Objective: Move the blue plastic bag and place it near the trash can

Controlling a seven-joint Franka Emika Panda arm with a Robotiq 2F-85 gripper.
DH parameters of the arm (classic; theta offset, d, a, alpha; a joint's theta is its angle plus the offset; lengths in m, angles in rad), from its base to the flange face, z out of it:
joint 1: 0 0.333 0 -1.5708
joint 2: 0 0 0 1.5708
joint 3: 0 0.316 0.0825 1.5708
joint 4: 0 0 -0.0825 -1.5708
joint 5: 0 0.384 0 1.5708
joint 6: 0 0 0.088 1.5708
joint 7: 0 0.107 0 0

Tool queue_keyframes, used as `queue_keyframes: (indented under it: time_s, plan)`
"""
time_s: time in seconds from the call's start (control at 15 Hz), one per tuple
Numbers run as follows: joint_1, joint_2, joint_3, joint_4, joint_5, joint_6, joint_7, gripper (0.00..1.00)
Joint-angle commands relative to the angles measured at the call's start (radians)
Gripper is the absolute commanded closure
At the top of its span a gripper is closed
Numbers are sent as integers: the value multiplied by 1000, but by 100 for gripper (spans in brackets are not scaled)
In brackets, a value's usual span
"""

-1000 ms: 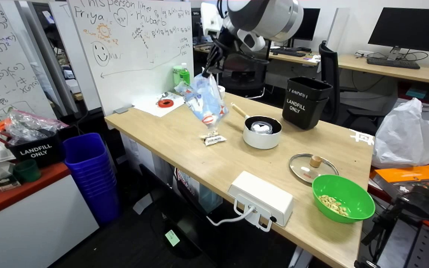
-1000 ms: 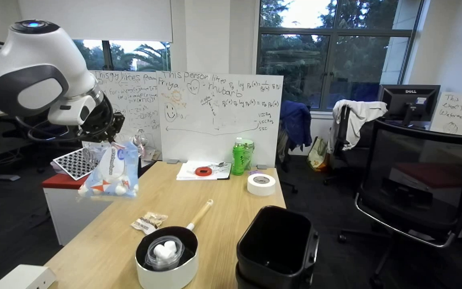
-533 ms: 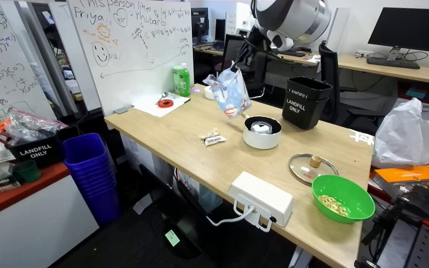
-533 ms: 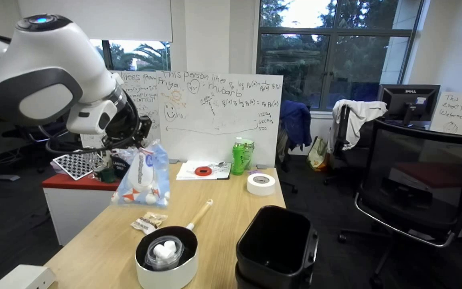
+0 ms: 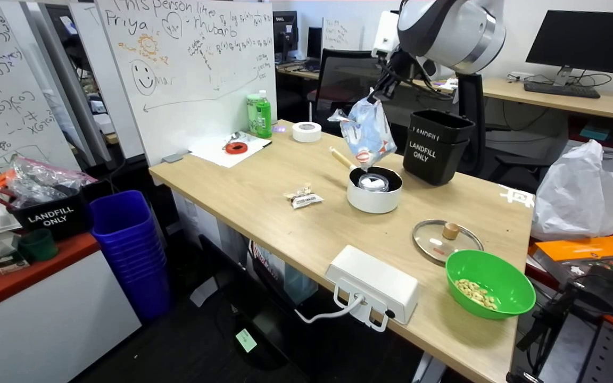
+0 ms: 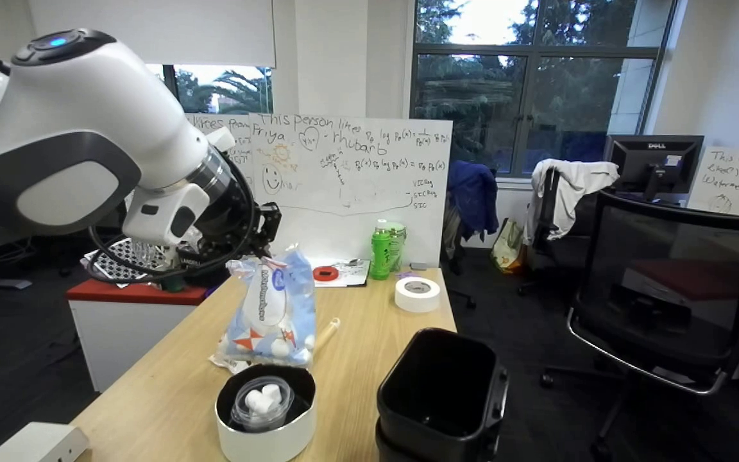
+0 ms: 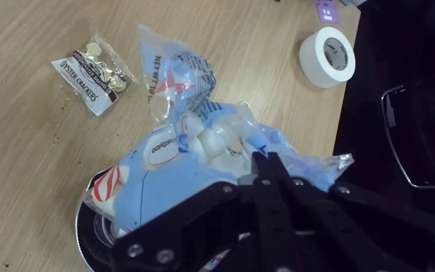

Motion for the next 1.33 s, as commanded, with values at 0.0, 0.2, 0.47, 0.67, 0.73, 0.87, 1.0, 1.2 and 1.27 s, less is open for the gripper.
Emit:
queue_keyframes:
  time_s: [0.0,0.2,0.47,0.67,0.73,0.87,1.0,1.2,1.27]
  plan:
    - [-5,-17,12,-14,11,6,-8,100]
    - [-4,-24,16,-21,14,6,-10,99]
    - [-4,-18,12,-20,12,6,-10,99]
    - [-4,-18,11,-20,12,6,-10,99]
    - [-8,-28,10,-29,17,11,-8,100]
    - [-17,-51,2,-50,22,7,-8,100]
    - [-26,-81,-12,-83,28,23,-8,100]
    - [-37,-120,-50,-138,21,28,-3,100]
    - [-25,-138,-80,-165,5,24,7,100]
